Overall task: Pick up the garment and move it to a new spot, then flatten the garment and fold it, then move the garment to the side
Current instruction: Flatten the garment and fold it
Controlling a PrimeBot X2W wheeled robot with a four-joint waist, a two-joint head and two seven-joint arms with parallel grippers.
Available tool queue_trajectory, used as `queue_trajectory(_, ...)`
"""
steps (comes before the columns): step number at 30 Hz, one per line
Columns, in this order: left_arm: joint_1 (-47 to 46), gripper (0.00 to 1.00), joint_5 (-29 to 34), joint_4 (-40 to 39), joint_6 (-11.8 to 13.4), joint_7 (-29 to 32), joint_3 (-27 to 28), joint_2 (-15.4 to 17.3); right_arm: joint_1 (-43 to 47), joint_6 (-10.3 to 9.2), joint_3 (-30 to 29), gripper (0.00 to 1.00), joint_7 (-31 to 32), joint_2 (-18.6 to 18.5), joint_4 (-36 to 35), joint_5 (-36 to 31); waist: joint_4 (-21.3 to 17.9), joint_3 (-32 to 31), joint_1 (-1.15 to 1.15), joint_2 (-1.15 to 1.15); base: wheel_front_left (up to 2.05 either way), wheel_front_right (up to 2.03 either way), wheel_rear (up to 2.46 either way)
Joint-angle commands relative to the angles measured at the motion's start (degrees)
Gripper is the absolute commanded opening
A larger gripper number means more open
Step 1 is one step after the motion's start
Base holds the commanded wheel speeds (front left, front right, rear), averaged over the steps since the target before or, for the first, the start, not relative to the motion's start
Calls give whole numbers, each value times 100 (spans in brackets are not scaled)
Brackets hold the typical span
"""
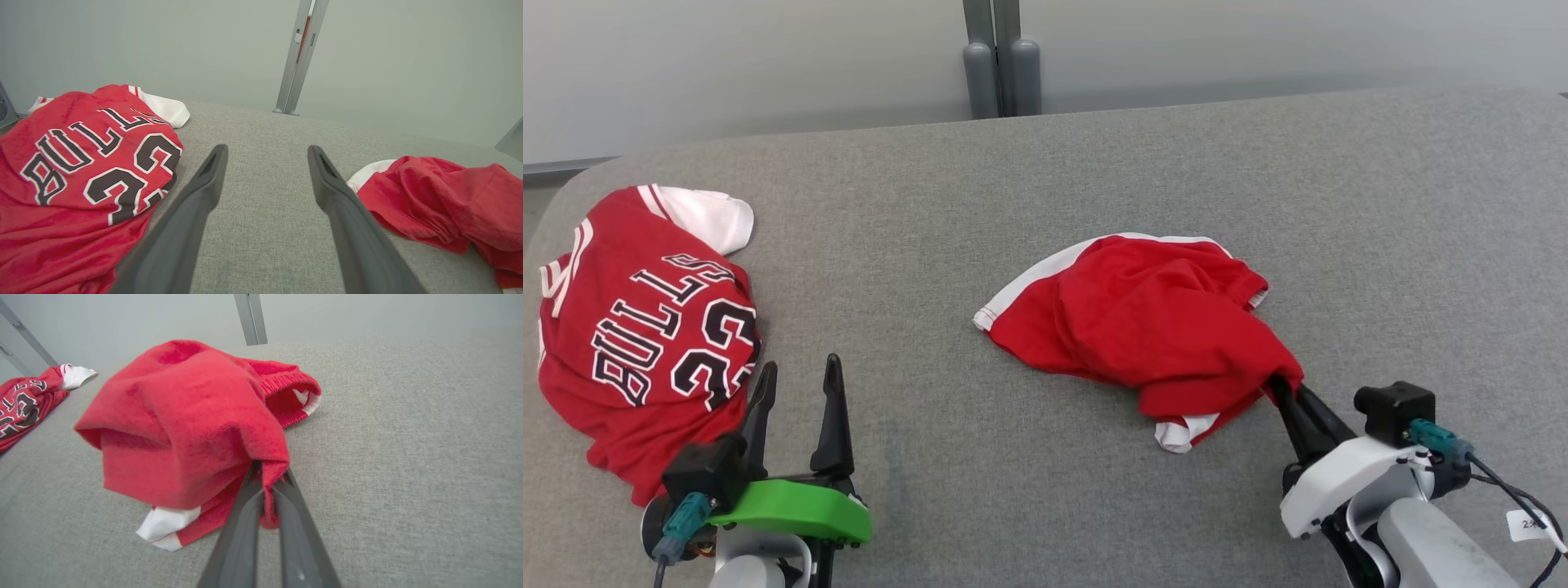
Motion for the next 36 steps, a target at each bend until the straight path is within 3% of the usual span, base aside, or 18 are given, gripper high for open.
queue_trajectory(1,-60,100,6,10,-31,-2,28,11,1,0,-106,0,-26,-27,-119,-31,-30,4,0,0,0,0,0)
queue_trajectory(7,-91,100,-24,49,-29,-1,-12,10,-137,0,-455,0,-25,-84,-305,38,-198,6,0,0,0,0,0)
queue_trajectory(11,-163,100,-37,81,-38,-2,-112,12,-516,0,-311,0,-24,-238,132,270,-254,47,0,0,0,0,0)
queue_trajectory(14,-231,100,-38,100,-49,-1,-187,13,-766,0,-275,6,-24,-319,543,442,-188,112,0,0,0,0,0)
queue_trajectory(16,-262,100,-42,118,-61,-1,-217,14,-912,0,-261,22,-24,-350,836,558,-132,143,0,0,0,0,0)
queue_trajectory(17,-273,100,-34,127,-63,-1,-226,14,-977,0,-231,50,-24,-370,1003,588,-105,156,0,0,0,0,0)
queue_trajectory(18,-284,100,-25,132,-66,-1,-226,14,-1032,0,-211,100,-24,-383,1107,610,-85,167,0,0,0,0,0)
queue_trajectory(26,-203,100,49,150,-83,-1,-155,13,-1020,0,-490,100,-25,-330,1016,514,-123,19,0,0,0,0,0)
queue_trajectory(36,4,100,-22,-35,-21,-1,-179,13,-71,0,-1376,100,-25,28,-703,-251,-303,-308,0,0,0,0,0)
